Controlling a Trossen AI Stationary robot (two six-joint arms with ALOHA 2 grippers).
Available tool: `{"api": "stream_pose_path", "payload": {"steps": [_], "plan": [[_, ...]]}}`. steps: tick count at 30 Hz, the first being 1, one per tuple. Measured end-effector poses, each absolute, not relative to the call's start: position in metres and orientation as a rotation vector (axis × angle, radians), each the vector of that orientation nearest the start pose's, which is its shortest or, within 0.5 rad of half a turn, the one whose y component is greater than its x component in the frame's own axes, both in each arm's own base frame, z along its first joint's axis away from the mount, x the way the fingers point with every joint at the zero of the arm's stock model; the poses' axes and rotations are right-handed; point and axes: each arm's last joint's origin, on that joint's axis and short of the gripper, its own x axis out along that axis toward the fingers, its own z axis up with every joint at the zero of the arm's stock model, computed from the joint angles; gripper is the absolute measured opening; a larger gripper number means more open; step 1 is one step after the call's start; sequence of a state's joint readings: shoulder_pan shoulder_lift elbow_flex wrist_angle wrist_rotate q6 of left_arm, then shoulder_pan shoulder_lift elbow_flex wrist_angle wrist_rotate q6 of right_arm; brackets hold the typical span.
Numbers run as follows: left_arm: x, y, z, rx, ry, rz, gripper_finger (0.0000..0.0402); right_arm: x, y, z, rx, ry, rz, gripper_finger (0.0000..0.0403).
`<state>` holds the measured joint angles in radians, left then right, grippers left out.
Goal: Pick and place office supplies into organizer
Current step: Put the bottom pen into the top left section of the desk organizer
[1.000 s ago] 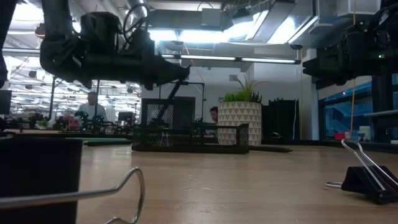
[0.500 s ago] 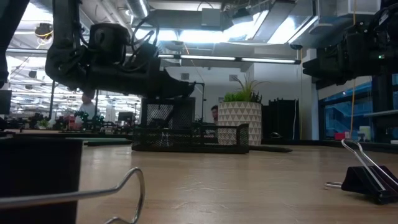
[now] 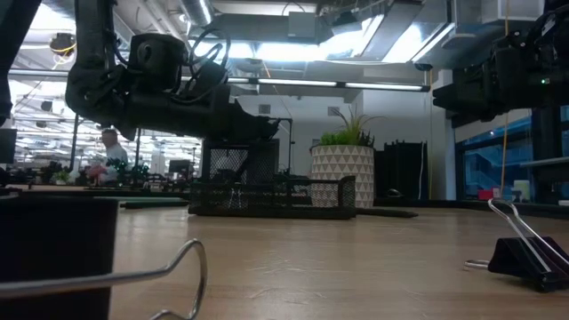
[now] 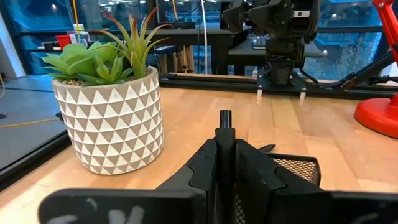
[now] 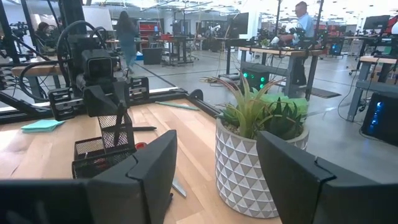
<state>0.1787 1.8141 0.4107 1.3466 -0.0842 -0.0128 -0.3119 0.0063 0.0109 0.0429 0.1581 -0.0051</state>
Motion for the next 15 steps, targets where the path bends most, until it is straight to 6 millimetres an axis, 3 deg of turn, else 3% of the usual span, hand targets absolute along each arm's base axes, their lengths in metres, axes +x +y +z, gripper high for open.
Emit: {"api": "stream_pose_path", "payload": {"steps": [10,15], "plan": [[0.2748,0.0516,0.1226,0.000,0.054,0.246,0.0048,0.0909,-0.0341,0.1709,-0.009,-0.047,-0.470,0.0224],[0.2750,0.0509,0.1229,0.000,0.049,0.223,0.0081,0.0909,-0.0341,0.1709,-0.009,-0.047,-0.470,0.0224]]}}
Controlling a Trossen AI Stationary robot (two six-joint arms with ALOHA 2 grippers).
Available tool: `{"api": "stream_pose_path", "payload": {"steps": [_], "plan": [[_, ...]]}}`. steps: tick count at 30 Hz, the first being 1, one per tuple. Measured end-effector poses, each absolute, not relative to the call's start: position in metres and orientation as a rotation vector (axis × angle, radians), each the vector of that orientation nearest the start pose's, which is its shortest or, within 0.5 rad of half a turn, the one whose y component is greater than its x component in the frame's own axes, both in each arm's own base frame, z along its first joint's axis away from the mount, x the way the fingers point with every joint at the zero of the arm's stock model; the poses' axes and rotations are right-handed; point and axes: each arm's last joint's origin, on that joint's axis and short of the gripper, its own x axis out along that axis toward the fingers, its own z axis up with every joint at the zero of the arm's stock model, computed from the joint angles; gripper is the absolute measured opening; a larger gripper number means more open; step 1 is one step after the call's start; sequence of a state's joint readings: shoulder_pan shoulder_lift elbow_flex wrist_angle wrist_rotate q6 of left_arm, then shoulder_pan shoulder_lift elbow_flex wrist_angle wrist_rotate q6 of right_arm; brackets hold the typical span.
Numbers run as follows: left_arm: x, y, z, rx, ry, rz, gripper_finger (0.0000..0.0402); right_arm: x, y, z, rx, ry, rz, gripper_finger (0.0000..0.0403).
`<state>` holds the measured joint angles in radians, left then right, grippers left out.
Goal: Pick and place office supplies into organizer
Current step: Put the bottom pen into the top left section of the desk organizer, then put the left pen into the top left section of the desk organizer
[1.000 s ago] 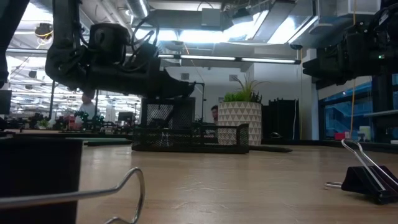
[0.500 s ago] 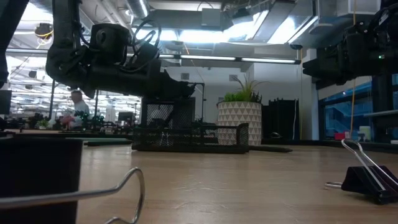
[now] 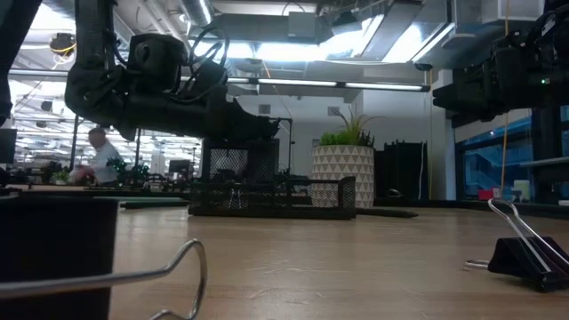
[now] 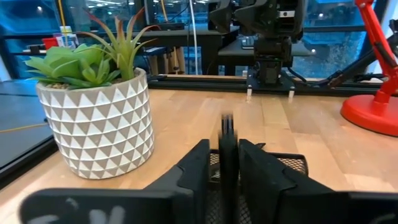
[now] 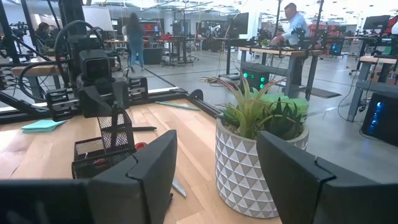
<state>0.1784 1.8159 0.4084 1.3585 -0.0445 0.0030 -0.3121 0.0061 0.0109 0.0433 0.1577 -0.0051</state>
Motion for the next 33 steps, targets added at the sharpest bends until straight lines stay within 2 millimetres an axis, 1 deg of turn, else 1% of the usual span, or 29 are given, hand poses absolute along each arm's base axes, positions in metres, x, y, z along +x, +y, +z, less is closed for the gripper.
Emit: {"api": "stream_pose_path", "payload": {"steps": [5,9,13,17,23,26,30,33], "plan": [[0.275,0.051,0.123,0.000,0.047,0.221,0.0116,0.091,-0.034,0.171,-0.009,-0.047,-0.470,0.0224],[0.274,0.051,0.127,0.005,0.039,0.222,0.0134,0.091,-0.034,0.171,-0.009,-0.047,-0.470,0.0224],[0.272,0.050,0.142,0.021,-0.020,0.223,0.0142,0.091,-0.034,0.171,-0.009,-0.047,-0.470,0.0224],[0.268,0.050,0.162,0.029,-0.060,0.224,0.0143,0.091,-0.034,0.171,-0.009,-0.047,-0.470,0.0224],[0.254,0.046,0.186,0.090,0.018,0.276,0.0143,0.091,-0.034,0.171,-0.009,-0.047,-0.470,0.0224],[0.246,0.040,0.194,0.114,0.085,0.290,0.0143,0.091,-0.034,0.171,-0.009,-0.047,-0.470,0.0224],[0.235,0.026,0.198,0.113,0.181,0.267,0.0143,0.091,-0.034,0.171,-0.009,-0.047,-0.469,0.0224],[0.227,0.013,0.196,0.123,0.277,0.250,0.0143,0.091,-0.034,0.171,-0.011,-0.047,-0.470,0.0224]]}}
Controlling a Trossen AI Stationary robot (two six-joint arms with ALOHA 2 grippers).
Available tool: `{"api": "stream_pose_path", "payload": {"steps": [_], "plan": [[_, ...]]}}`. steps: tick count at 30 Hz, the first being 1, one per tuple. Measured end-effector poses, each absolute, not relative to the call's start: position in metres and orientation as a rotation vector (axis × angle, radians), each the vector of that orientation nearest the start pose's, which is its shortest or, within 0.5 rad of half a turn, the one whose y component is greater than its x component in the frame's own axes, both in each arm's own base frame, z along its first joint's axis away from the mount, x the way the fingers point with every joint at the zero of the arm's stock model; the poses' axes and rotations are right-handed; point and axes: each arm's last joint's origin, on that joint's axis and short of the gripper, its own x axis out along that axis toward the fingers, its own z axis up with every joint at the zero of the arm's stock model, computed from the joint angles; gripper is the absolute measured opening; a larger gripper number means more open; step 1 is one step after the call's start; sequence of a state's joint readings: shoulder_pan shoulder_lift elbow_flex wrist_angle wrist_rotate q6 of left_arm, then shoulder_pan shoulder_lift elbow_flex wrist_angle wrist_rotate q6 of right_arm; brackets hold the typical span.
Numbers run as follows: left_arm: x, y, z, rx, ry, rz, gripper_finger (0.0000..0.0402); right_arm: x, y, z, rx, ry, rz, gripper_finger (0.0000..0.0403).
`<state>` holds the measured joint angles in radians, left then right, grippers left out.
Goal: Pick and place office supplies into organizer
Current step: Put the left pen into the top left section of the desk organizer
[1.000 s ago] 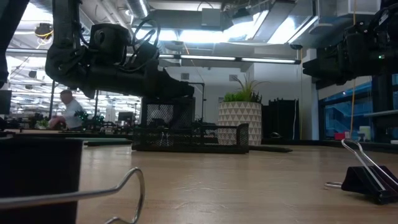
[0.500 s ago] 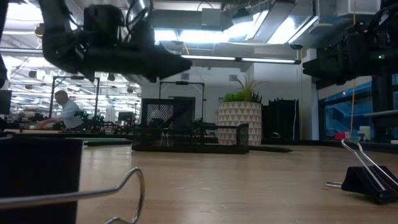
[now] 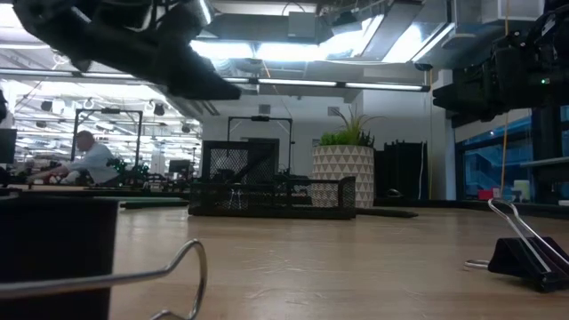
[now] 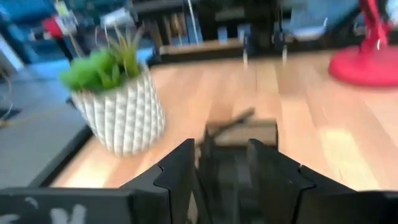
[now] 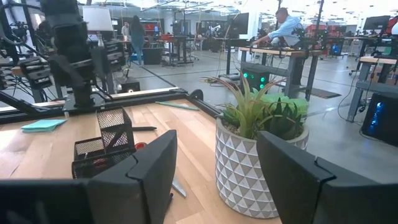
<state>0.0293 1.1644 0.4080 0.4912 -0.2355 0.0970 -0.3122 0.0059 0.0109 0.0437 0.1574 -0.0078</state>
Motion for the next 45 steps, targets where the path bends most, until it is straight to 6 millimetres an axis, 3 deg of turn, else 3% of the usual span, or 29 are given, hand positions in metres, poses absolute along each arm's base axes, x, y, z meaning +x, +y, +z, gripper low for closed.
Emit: {"api": "stream_pose_path", "payload": {"steps": [6,11,17,26,45], "plan": [[0.213,0.000,0.194,0.062,0.382,0.343,0.0143,0.091,-0.034,0.171,-0.012,-0.046,-0.470,0.0224],[0.207,-0.003,0.201,0.099,0.353,0.416,0.0143,0.091,-0.034,0.171,-0.012,-0.047,-0.469,0.0224],[0.198,0.005,0.213,0.059,0.300,0.463,0.0143,0.091,-0.034,0.171,-0.012,-0.047,-0.470,0.0224],[0.190,0.023,0.209,0.016,0.370,0.559,0.0143,0.091,-0.034,0.172,-0.013,-0.053,-0.470,0.0224],[0.184,0.024,0.197,-0.010,0.503,0.527,0.0143,0.091,-0.034,0.174,0.048,-0.089,-0.466,0.0224]]}}
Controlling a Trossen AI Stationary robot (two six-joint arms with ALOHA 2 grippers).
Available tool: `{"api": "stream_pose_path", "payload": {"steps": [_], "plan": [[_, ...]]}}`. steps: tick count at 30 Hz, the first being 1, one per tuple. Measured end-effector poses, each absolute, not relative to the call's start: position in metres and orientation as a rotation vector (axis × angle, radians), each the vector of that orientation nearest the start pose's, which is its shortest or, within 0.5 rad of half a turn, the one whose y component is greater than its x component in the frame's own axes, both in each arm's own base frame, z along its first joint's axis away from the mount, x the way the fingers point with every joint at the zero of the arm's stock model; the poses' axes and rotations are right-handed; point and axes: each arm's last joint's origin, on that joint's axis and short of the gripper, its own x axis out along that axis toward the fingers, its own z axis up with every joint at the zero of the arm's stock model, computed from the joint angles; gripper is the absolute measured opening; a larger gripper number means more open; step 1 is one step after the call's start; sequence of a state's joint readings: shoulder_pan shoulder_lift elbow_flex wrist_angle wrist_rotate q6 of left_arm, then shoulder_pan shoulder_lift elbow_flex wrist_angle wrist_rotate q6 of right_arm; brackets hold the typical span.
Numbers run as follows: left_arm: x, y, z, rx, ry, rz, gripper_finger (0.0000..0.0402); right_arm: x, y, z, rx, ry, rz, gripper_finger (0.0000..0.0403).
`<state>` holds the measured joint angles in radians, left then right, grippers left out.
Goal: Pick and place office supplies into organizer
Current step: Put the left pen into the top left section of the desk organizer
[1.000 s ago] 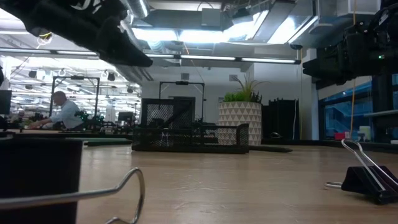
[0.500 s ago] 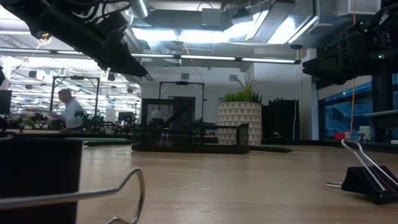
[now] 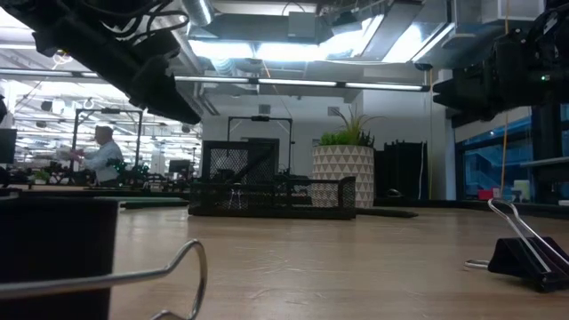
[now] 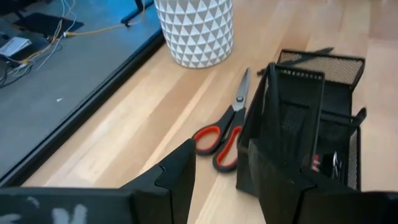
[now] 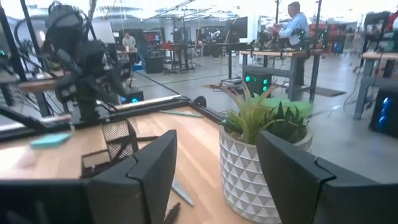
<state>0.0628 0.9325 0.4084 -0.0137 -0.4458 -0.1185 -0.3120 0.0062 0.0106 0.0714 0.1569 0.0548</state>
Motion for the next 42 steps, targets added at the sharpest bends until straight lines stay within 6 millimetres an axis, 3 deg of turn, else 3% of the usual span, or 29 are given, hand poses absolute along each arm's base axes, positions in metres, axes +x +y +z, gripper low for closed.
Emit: {"api": "stream_pose_path", "payload": {"steps": [12,19,25,32,42], "plan": [[0.179,0.024,0.188,-0.036,0.600,0.544,0.0143,0.092,-0.032,0.173,0.039,-0.084,-0.403,0.0224],[0.172,0.025,0.181,-0.158,0.662,0.601,0.0143,0.091,-0.032,0.176,0.037,-0.107,-0.404,0.0224],[0.171,0.024,0.176,-0.294,0.707,0.521,0.0143,0.091,-0.032,0.176,0.039,-0.107,-0.403,0.0224],[0.169,0.026,0.159,-0.339,0.829,0.653,0.0143,0.091,-0.033,0.176,0.039,-0.107,-0.430,0.0224],[0.173,0.028,0.146,-0.396,0.860,0.757,0.0143,0.091,-0.034,0.175,0.039,-0.101,-0.456,0.0224]]}}
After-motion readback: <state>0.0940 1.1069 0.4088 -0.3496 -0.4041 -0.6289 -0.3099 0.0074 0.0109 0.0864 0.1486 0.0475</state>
